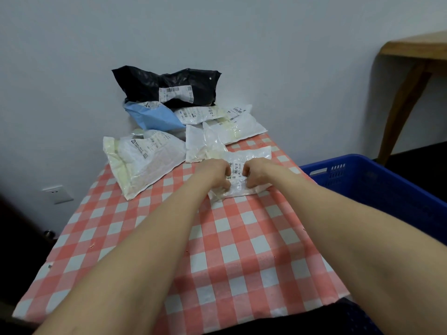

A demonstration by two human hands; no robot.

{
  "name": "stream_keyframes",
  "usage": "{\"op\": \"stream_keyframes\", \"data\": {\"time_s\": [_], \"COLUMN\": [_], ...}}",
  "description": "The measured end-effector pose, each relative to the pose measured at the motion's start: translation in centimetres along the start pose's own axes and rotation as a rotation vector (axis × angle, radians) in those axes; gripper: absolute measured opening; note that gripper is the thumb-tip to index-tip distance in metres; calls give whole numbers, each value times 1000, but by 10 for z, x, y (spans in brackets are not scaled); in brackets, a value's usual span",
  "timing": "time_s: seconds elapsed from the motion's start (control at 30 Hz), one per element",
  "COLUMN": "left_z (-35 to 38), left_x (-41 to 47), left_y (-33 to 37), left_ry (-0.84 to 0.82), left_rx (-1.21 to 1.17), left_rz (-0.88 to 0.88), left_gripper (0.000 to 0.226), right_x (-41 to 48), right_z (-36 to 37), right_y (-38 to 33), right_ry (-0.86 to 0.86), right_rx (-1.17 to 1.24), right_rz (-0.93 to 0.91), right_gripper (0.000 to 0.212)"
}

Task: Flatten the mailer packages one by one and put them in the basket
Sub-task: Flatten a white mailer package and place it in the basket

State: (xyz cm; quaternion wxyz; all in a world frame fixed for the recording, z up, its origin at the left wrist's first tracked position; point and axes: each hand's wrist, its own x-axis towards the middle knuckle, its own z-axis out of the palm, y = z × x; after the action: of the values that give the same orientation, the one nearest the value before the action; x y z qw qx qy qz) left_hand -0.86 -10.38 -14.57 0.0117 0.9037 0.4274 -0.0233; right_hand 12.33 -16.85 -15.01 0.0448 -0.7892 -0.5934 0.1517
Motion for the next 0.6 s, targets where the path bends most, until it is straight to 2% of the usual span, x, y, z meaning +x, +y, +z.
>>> {"op": "stream_keyframes", "data": {"time_s": [0.23, 0.37, 0.43, 0.5, 0.6], "left_z": [1, -2, -6, -12, -20], "left_x": [0, -2, -5, -10, -20], "left_y": [3, 1, 0, -3, -4], "left_ry": [77, 32, -8, 15, 64], "left_rx": [31, -7, -37, -100, -123], "left_rz": [26, 7, -5, -7, 12], "left_gripper": [18, 21, 26, 31, 28], "right_x": [2, 1, -5, -14, -28], "right_z": [6, 5, 0, -9, -22], "right_y": [2, 1, 2, 4, 5], "right_ry": [60, 19, 3, 53, 104], "right_rx": [-67, -43, 10, 101, 127], "right_rz": [3, -8, -28, -29, -48], "right_gripper": [30, 30, 36, 45, 45]}}
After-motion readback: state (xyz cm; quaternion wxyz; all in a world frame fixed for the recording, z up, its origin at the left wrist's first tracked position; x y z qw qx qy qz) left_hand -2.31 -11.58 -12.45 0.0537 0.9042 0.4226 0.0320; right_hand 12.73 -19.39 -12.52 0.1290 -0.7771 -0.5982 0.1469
